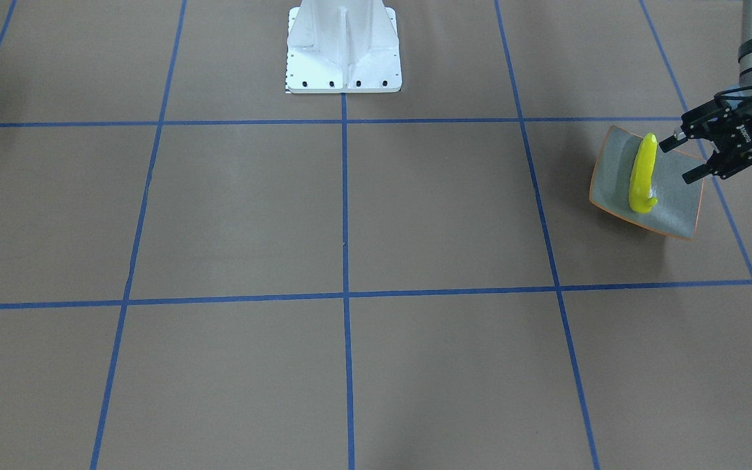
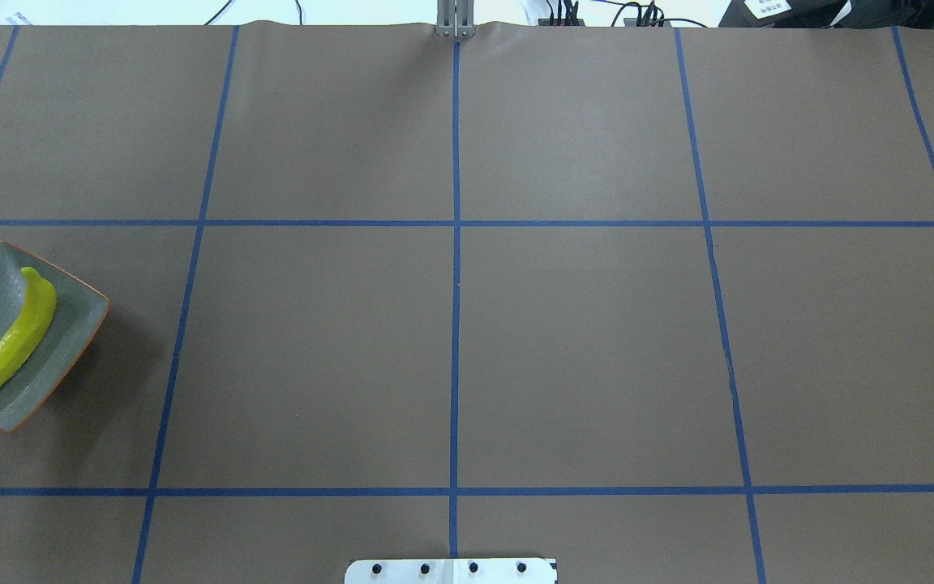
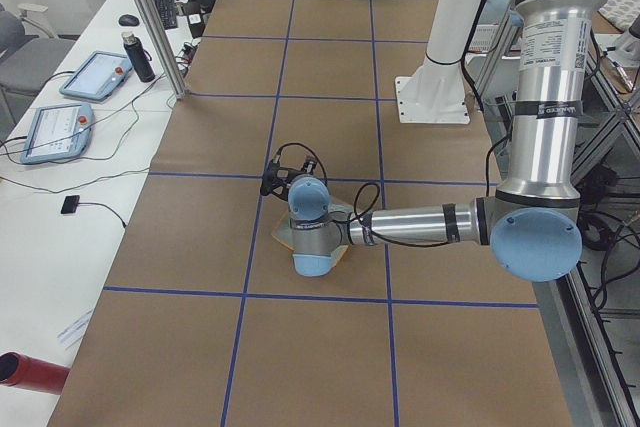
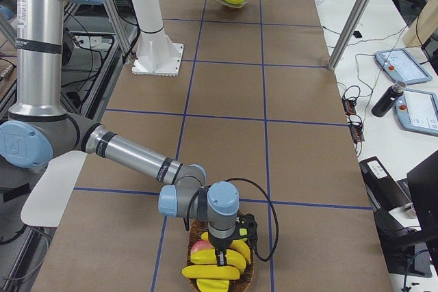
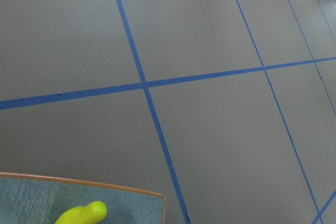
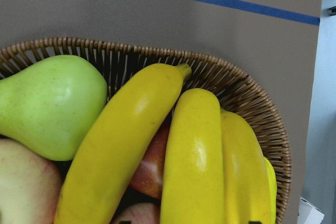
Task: Transfer all bananas from basket to plate
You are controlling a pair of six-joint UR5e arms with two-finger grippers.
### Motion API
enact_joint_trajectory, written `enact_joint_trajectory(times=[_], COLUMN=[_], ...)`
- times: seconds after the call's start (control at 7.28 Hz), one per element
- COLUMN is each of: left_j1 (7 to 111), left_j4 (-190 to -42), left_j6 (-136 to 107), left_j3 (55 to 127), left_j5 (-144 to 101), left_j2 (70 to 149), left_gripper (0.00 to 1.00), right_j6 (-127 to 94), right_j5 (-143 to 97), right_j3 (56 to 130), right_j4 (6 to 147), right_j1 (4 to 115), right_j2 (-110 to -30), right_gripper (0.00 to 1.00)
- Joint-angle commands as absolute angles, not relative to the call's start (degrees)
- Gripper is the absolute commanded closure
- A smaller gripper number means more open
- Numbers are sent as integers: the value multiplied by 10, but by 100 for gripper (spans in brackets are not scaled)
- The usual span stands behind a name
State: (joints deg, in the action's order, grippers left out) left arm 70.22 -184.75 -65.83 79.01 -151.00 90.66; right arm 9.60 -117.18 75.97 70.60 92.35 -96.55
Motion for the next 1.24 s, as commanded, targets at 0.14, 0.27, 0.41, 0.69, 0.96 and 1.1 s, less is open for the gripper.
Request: enact_joint_trajectory(times=[0.14,0.27,0.41,0.69,0.96,1.1], left_j1=[701,701,701,699,699,697], left_j4=[-1847,-1847,-1845,-1844,-1842,-1841], left_j6=[-658,-659,-660,-662,-679,-746], left_j3=[783,784,787,795,811,822], left_j5=[-1510,-1510,-1506,-1468,-1464,-1436], left_j2=[906,906,908,940,962,987], left_gripper=[0,0,0,0,0,0], right_j6=[110,112,105,49,-86,-163], right_j5=[-1102,-1099,-1101,-1171,-1263,-1309], right_j3=[812,830,870,929,981,1018], right_j4=[715,737,819,925,924,924], right_j1=[925,930,931,931,926,911], right_j2=[-964,-949,-916,-857,-850,-846], right_gripper=[100,100,100,100,100,100])
